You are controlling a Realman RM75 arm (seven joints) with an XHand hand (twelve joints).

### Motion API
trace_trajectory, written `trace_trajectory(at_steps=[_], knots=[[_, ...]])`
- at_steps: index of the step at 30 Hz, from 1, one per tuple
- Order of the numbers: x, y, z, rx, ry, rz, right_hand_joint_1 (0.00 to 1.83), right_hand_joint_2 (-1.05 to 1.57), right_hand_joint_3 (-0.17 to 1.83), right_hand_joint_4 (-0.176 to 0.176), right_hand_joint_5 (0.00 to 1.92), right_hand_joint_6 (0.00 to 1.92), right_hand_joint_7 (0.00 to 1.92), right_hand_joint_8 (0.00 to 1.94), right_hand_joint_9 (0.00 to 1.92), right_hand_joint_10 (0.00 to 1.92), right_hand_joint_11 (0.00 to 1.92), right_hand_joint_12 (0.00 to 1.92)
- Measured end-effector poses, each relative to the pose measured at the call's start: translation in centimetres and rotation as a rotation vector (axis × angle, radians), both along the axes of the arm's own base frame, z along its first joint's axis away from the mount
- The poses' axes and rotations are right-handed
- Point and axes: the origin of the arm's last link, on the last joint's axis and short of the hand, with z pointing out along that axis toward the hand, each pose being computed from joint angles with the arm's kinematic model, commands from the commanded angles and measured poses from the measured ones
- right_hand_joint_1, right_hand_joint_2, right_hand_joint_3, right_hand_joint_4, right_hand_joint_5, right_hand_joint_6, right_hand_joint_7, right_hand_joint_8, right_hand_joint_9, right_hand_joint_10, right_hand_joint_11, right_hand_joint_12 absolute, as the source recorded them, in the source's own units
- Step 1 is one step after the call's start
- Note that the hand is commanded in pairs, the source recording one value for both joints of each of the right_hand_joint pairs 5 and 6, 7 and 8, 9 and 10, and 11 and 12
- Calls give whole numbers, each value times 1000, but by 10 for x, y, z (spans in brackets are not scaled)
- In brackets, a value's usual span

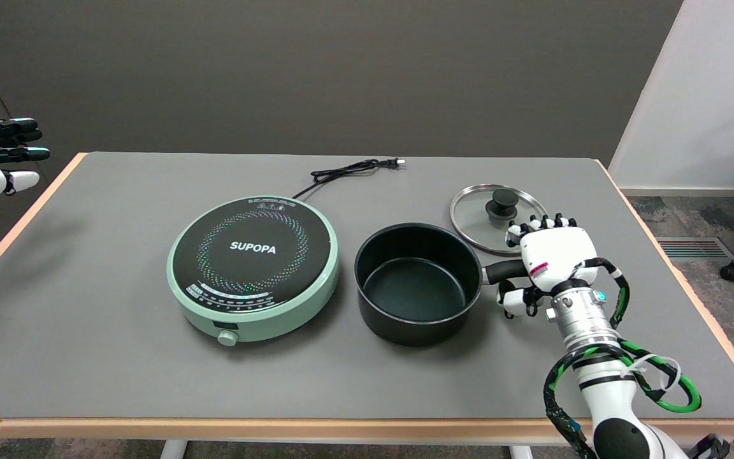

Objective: Place the soup pot onto the table.

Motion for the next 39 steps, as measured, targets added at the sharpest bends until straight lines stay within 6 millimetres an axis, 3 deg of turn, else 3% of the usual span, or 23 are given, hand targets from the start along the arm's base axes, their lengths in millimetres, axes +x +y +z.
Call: trace_trajectory(at_steps=[2,5,9,16,24,27,34,39], knots=[[0,0,0,2,2,-3,902,9,1493,176,535,535,535,535,535,535,535,535],[-1,-1,0,7,5,-7,1004,-121,1179,176,428,428,428,428,428,428,428,428],[1,-2,1,13,6,-8,1044,-229,1000,176,397,397,397,397,397,397,397,397],[13,-6,1,37,6,5,1005,-424,999,176,310,310,310,310,310,310,310,310],[34,-12,0,82,-49,28,925,-313,832,176,304,304,304,304,304,304,304,304],[40,-15,1,100,-109,32,912,-264,709,176,262,262,262,262,262,262,262,262],[52,-25,5,146,-290,34,893,-202,656,176,160,160,160,160,160,160,160,160],[61,-31,10,182,-432,39,830,-6,488,176,158,158,158,158,158,158,158,158]])
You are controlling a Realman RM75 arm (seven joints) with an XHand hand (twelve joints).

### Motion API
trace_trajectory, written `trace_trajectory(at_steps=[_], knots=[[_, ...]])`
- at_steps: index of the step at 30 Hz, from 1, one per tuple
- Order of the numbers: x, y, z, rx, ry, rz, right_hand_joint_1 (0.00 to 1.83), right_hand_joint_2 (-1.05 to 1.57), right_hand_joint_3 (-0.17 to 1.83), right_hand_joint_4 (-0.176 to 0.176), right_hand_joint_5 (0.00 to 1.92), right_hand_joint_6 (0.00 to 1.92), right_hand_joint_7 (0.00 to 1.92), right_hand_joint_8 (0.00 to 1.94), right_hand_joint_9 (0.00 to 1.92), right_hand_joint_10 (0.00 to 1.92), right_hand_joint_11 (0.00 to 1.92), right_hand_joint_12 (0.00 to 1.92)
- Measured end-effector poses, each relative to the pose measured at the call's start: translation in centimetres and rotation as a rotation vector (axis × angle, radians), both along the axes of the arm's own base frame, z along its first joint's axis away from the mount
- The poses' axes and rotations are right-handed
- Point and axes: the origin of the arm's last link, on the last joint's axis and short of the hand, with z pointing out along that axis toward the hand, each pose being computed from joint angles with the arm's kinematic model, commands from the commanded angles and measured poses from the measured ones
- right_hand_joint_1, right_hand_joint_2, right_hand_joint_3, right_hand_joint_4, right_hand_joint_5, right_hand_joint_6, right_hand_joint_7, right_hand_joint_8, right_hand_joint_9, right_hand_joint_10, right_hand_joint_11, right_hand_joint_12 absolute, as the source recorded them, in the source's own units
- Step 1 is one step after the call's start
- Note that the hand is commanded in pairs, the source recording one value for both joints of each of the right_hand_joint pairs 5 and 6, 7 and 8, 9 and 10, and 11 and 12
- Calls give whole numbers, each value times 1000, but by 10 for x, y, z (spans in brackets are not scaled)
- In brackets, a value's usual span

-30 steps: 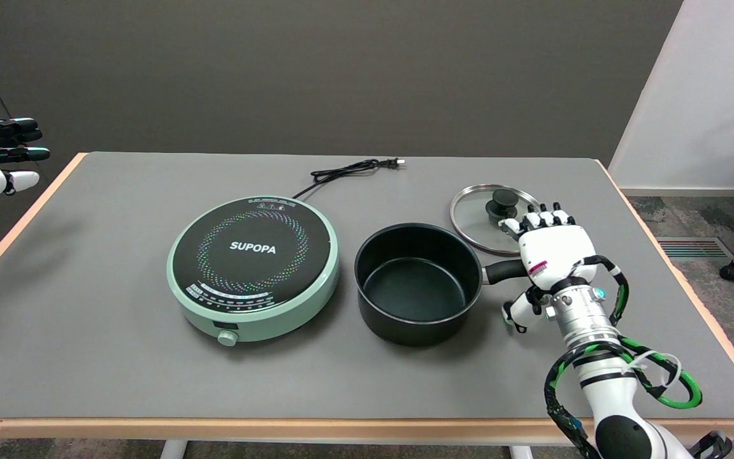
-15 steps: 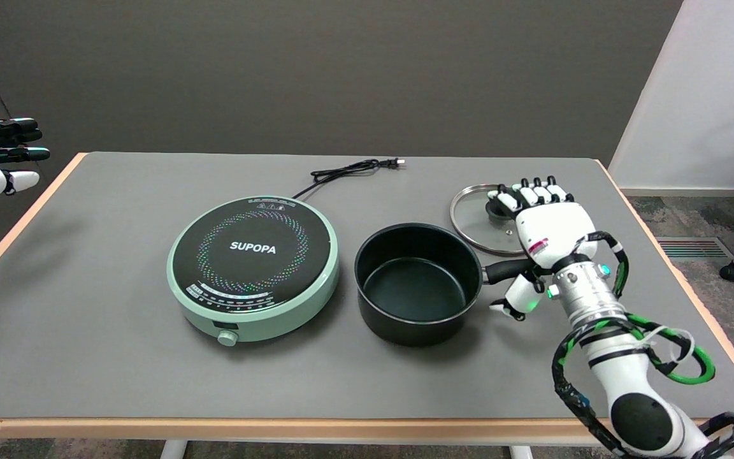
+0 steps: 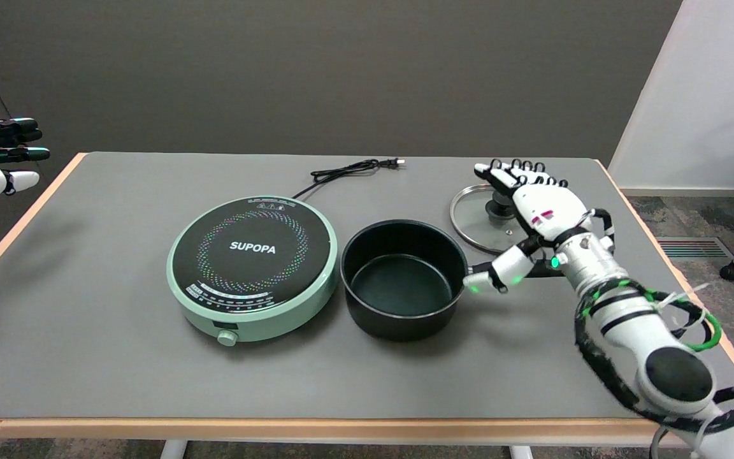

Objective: Place the soup pot onto the table.

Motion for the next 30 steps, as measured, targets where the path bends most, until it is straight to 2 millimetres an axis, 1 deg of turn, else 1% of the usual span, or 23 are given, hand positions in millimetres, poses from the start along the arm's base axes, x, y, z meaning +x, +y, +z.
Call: trace_trajectory(at_steps=[1,3,4,5,7,13,18,19,20,25,30], knots=[[3,-1,2,7,-29,3,817,97,411,176,159,159,159,159,159,159,159,159],[8,-3,6,17,-76,11,795,175,363,176,161,161,161,161,161,161,161,161],[11,-4,10,23,-101,18,770,264,318,176,164,164,164,164,164,164,164,164],[15,-5,13,27,-122,26,749,352,276,170,163,163,163,163,163,163,163,163],[23,-6,20,30,-157,45,731,446,250,161,160,160,160,160,160,160,160,160],[45,-6,39,40,-248,113,721,495,265,151,166,166,166,166,166,166,166,166],[65,-3,55,51,-304,177,669,580,244,144,176,176,176,176,176,176,176,176],[69,-2,59,52,-314,191,654,612,223,140,179,179,179,179,179,179,179,179],[73,0,62,55,-325,204,634,642,201,109,181,181,181,181,181,181,181,181],[88,7,76,58,-368,260,609,754,148,108,183,183,183,183,183,183,183,183],[95,15,87,53,-400,297,584,873,123,110,181,181,181,181,181,181,181,181]])
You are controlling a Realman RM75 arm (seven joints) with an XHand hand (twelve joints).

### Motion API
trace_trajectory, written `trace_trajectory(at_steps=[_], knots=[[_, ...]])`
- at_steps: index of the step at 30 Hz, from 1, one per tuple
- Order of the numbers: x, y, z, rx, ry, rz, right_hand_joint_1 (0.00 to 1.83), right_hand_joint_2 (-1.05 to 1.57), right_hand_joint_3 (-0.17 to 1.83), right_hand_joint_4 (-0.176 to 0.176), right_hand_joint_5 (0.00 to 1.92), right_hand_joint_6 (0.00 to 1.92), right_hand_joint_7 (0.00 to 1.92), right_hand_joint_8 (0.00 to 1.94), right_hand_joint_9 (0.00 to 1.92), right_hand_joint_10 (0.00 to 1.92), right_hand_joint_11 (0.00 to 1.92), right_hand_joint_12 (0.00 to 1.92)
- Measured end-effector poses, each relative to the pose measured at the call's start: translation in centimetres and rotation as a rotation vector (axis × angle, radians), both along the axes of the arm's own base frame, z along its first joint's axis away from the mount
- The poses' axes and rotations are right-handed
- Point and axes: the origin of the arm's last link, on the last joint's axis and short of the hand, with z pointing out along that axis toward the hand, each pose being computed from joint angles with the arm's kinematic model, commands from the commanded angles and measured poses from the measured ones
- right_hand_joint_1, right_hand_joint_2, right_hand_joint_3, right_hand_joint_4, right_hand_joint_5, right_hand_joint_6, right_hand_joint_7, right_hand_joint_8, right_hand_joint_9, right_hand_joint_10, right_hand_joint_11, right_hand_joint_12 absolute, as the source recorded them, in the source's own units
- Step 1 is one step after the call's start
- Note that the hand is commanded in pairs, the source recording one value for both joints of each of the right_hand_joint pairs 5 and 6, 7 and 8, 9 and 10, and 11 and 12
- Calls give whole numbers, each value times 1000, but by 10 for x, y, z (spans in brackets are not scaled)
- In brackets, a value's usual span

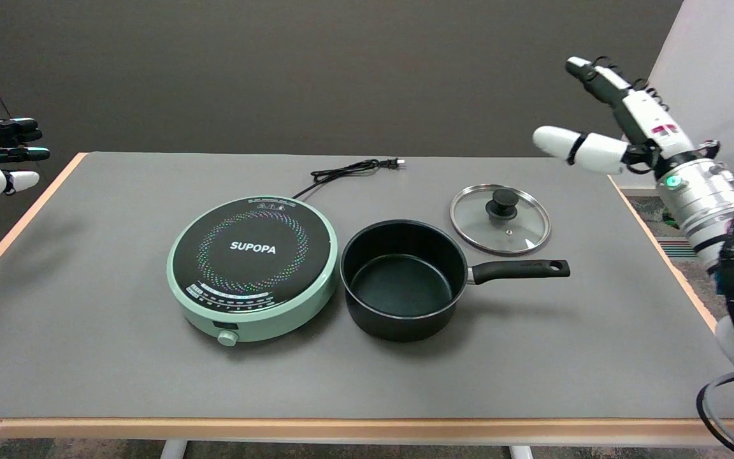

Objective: Place the soup pot onto the table.

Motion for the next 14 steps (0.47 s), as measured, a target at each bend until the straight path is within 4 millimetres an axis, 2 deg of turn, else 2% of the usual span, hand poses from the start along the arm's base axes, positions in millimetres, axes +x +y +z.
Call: trace_trajectory(at_steps=[14], knots=[[0,23,29,-16,-130,60,579,918,131,100,166,166,166,166,166,166,166,166]])
